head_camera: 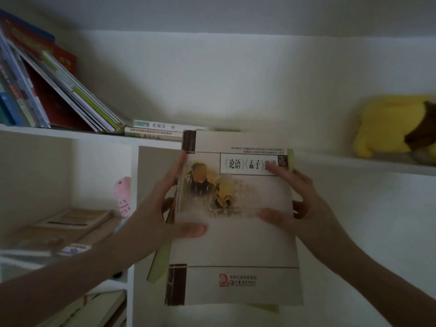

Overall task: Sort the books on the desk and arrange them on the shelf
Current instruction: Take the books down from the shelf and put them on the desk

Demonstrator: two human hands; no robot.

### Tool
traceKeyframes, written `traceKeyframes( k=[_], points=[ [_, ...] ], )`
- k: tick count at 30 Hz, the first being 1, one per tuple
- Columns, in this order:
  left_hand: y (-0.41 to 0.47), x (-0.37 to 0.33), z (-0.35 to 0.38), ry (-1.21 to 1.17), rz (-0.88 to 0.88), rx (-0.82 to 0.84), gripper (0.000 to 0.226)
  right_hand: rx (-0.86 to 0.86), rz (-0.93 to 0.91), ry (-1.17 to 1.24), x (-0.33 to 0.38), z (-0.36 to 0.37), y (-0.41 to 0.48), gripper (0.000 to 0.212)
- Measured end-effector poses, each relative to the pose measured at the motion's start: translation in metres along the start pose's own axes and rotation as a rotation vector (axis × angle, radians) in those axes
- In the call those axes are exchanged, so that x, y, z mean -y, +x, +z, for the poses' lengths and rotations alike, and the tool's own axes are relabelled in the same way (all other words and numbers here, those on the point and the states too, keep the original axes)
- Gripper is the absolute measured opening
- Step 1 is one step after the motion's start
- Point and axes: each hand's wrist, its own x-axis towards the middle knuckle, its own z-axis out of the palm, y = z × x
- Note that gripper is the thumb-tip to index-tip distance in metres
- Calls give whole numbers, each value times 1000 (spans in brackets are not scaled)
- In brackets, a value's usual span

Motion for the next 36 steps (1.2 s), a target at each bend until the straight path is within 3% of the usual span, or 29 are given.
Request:
traceKeyframes(
  k=[8, 20, 36],
  points=[
    [-44, 61, 45, -132, -279, 85, 120, 35, 253, -12, -63, -8, -58, 82],
    [-63, 195, 101, -3, -548, 279, 120, 46, 603, -45, -191, -3, -108, 80],
    [-157, 336, 137, 129, -921, 437, 143, 200, 968, -141, -331, 57, -204, 88]
  ],
)
